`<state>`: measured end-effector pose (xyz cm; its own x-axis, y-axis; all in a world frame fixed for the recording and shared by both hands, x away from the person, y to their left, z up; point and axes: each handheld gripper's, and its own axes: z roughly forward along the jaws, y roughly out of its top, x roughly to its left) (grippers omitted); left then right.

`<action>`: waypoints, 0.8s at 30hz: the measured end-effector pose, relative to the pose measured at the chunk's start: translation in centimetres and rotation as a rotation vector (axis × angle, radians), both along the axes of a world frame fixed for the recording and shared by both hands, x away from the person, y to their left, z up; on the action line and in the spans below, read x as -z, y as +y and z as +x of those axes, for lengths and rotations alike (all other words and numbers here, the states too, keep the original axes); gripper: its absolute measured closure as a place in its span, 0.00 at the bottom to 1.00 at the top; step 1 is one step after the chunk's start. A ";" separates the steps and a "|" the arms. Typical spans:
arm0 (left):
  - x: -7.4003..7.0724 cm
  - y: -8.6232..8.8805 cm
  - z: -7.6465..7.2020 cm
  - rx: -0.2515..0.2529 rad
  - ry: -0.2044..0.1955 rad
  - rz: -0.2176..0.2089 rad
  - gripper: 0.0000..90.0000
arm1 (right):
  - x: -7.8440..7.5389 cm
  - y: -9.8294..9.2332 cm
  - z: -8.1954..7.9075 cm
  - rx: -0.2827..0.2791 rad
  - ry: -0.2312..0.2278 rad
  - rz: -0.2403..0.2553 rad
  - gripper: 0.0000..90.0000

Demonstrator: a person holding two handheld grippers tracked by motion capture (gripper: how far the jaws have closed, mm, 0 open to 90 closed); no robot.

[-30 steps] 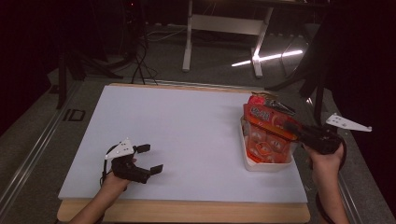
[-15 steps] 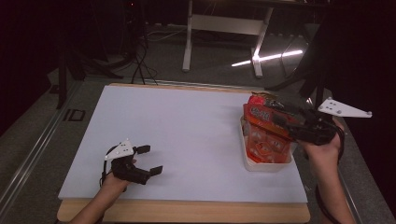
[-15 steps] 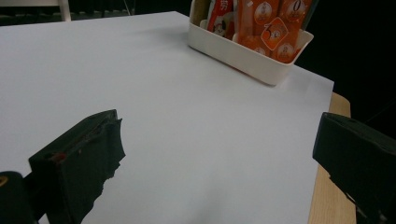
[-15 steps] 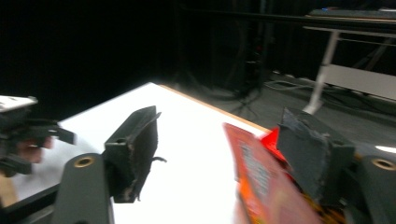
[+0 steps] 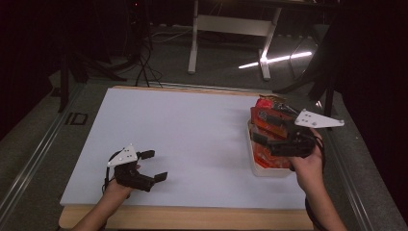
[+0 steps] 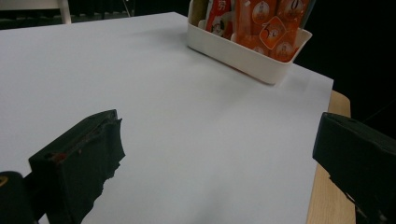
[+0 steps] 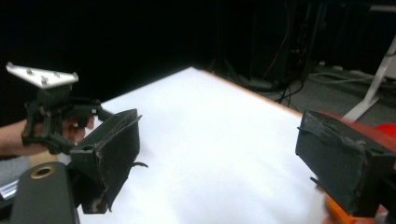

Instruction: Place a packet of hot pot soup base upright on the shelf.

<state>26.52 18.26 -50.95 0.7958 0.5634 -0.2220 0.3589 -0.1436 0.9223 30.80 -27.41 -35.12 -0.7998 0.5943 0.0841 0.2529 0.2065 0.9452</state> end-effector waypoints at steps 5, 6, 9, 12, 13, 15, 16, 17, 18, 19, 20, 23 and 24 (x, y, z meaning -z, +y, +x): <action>0.0 0.0 0.0 0.002 -0.003 0.000 0.02 | 2.0 1.3 -0.2 -0.015 0.015 -0.028 0.15; 0.0 0.0 -0.1 0.003 -0.004 0.002 0.02 | 2.8 1.8 -0.3 -0.013 0.011 -0.038 0.15; 0.0 0.0 -0.1 0.005 -0.003 0.002 0.02 | 3.9 2.4 -0.5 -0.023 0.022 -0.052 0.15; -0.1 0.0 -0.1 0.008 -0.006 0.006 0.02 | 4.9 2.9 -0.6 -0.033 0.036 -0.053 0.15; -0.1 0.0 -0.1 0.008 -0.006 0.006 0.02 | 4.9 2.9 -0.6 -0.033 0.036 -0.053 0.15; -0.1 0.0 -0.1 0.010 -0.006 0.003 0.02 | 5.2 3.0 -0.6 -0.034 0.042 -0.053 0.15; -0.1 0.0 -0.1 0.010 -0.005 0.005 0.02 | 6.4 3.4 -0.8 -0.049 0.052 -0.057 0.15; 0.0 0.0 -0.1 0.010 -0.006 0.007 0.02 | 6.4 3.4 -0.8 -0.049 0.052 -0.057 0.15; 0.0 0.1 -0.1 0.010 -0.005 0.005 0.02 | 6.7 3.6 -0.9 -0.046 0.057 -0.067 0.15; 0.0 0.0 -0.1 0.011 -0.005 0.004 0.02 | 7.0 3.7 -0.9 -0.047 0.060 -0.075 0.15; -0.1 0.0 -0.1 0.011 -0.006 0.006 0.02 | 7.6 3.9 -1.0 -0.058 0.066 -0.081 0.15; -0.1 0.0 -0.1 0.013 -0.007 0.005 0.02 | 8.3 4.2 -1.3 -0.058 0.068 -0.102 0.16; -0.1 0.0 -0.2 0.012 -0.007 0.008 0.02 | 8.7 4.3 -1.4 -0.058 0.065 -0.105 0.16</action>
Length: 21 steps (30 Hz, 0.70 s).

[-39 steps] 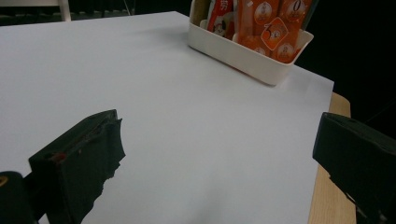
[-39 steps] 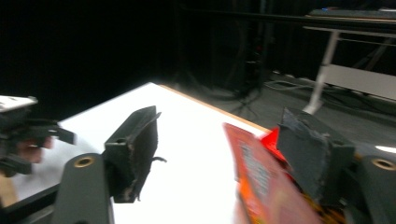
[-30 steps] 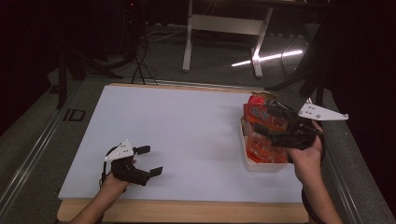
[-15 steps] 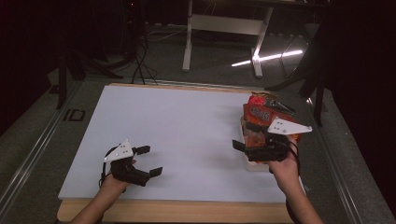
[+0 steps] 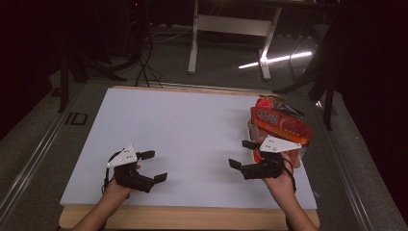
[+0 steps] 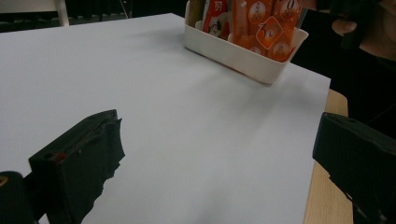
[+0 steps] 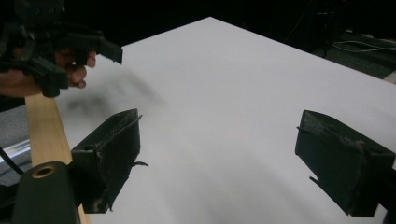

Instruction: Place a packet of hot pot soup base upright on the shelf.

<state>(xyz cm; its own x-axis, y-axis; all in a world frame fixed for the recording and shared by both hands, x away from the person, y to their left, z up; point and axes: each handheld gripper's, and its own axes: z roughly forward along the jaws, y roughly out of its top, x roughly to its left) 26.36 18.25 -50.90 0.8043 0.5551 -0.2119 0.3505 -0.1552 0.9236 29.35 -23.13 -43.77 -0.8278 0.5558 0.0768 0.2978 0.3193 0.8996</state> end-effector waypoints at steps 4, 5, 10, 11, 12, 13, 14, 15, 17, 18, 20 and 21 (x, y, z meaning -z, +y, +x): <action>0.0 0.0 0.0 0.003 0.002 0.001 0.02 | 1.3 0.3 -0.4 -0.011 0.018 -0.016 0.16; 0.0 0.0 0.0 0.004 0.001 0.002 0.02 | 1.5 0.3 -0.5 -0.013 0.021 -0.025 0.16; 0.1 0.0 0.0 0.010 0.004 0.006 0.02 | 2.7 0.5 -1.0 -0.018 0.035 -0.061 0.16; 0.1 -0.1 0.0 0.012 0.003 0.007 0.02 | 2.9 0.5 -1.1 -0.022 0.041 -0.063 0.15; 0.1 -0.1 0.0 0.013 0.003 0.008 0.02 | 2.9 0.5 -1.1 -0.022 0.041 -0.063 0.15; 0.1 -0.1 0.0 0.013 0.003 0.009 0.02 | 3.0 0.4 -1.2 -0.023 0.040 -0.068 0.16; 0.1 -0.1 0.0 0.013 0.003 0.009 0.02 | 3.0 0.4 -1.2 -0.023 0.040 -0.068 0.16; 0.1 -0.1 -0.1 0.015 0.001 0.008 0.02 | 3.2 0.4 -1.2 -0.022 0.038 -0.075 0.16; 0.1 -0.1 -0.1 0.017 0.000 0.009 0.02 | 3.6 0.3 -1.6 -0.028 0.040 -0.095 0.16; 0.2 -0.1 -0.1 0.017 0.001 0.008 0.02 | 3.6 0.3 -1.6 -0.028 0.040 -0.095 0.16; 0.2 -0.1 -0.1 0.017 0.003 0.008 0.02 | 3.9 0.1 -1.7 -0.029 0.051 -0.099 0.16; 0.2 -0.1 -0.1 0.017 0.003 0.007 0.02 | 4.0 0.1 -1.8 -0.028 0.056 -0.101 0.16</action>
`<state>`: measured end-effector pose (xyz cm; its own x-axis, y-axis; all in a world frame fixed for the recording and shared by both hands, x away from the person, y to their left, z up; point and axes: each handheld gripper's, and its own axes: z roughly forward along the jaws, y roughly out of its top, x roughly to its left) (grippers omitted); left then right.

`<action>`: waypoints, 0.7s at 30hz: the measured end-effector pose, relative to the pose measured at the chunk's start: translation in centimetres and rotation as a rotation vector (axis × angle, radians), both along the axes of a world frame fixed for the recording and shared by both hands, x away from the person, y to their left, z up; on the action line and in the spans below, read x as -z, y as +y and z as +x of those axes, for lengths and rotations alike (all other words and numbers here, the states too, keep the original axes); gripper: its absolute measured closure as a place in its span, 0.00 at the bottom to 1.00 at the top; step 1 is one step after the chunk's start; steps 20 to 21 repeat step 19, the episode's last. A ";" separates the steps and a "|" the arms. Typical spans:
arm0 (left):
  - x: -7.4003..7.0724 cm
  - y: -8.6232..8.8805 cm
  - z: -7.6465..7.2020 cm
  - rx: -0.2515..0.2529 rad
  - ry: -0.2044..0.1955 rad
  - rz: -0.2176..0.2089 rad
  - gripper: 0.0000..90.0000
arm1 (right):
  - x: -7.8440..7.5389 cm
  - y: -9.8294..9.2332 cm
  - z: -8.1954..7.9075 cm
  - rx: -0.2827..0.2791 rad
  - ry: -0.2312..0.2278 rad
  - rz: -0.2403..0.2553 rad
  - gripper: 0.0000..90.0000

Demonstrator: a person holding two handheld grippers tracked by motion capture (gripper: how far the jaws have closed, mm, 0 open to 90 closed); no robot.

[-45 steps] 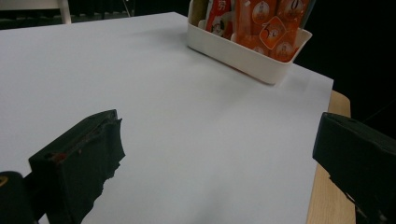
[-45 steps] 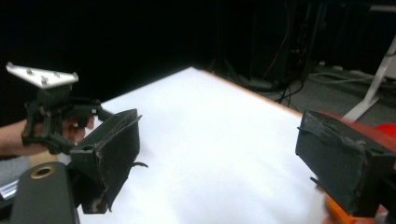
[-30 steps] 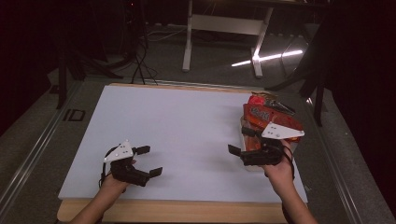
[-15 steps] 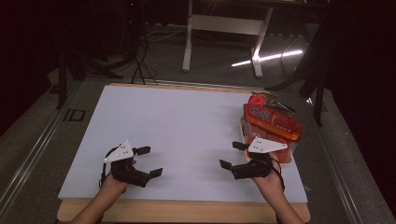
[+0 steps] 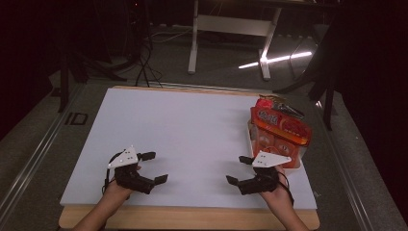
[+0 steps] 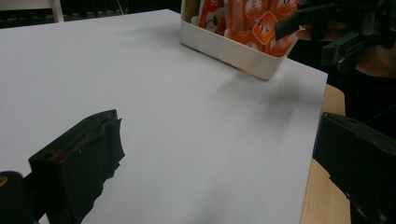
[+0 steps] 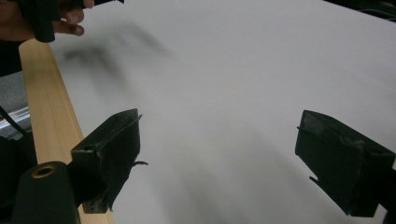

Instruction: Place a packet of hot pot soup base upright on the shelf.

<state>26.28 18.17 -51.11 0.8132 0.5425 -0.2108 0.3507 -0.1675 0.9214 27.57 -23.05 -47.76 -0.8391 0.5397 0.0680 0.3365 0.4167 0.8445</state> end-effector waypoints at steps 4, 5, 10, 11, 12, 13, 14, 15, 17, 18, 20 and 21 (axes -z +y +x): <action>0.1 0.0 0.0 0.004 0.001 0.002 0.02 | 0.4 -0.2 -0.1 0.000 0.013 -0.007 0.16; 0.1 0.0 0.0 0.005 0.001 0.004 0.02 | 0.5 -0.2 -0.1 -0.001 0.013 -0.013 0.15; 0.2 -0.2 -0.1 0.012 -0.004 0.017 0.02 | 1.0 -0.3 0.0 0.002 0.019 -0.028 0.16; 0.2 -0.2 -0.1 0.012 -0.004 0.017 0.02 | 1.0 -0.3 0.0 0.002 0.019 -0.028 0.16; 0.2 -0.3 -0.1 0.017 -0.004 0.021 0.02 | 1.0 -0.3 0.1 0.001 0.019 -0.027 0.16; 0.3 -0.4 -0.1 0.020 -0.004 0.020 0.02 | 1.1 -0.3 0.1 0.002 0.016 -0.029 0.16; 0.3 -0.5 -0.2 0.023 -0.003 0.021 0.02 | 1.1 -0.4 0.2 0.002 0.019 -0.028 0.16; 0.3 -0.5 -0.2 0.026 -0.005 0.027 0.02 | 1.2 -0.4 0.2 0.001 0.021 -0.029 0.16; 0.4 -0.6 -0.2 0.029 -0.004 0.031 0.02 | 1.4 -0.3 0.2 0.000 0.020 -0.036 0.16; 0.4 -0.6 -0.1 0.031 -0.004 0.032 0.02 | 1.4 -0.3 0.3 -0.002 0.021 -0.037 0.16; 0.5 -0.7 -0.1 0.033 -0.004 0.033 0.02 | 1.4 -0.2 0.2 -0.006 0.020 -0.041 0.16; 0.5 -0.7 -0.1 0.033 -0.004 0.033 0.02 | 1.4 -0.2 0.2 -0.006 0.020 -0.041 0.16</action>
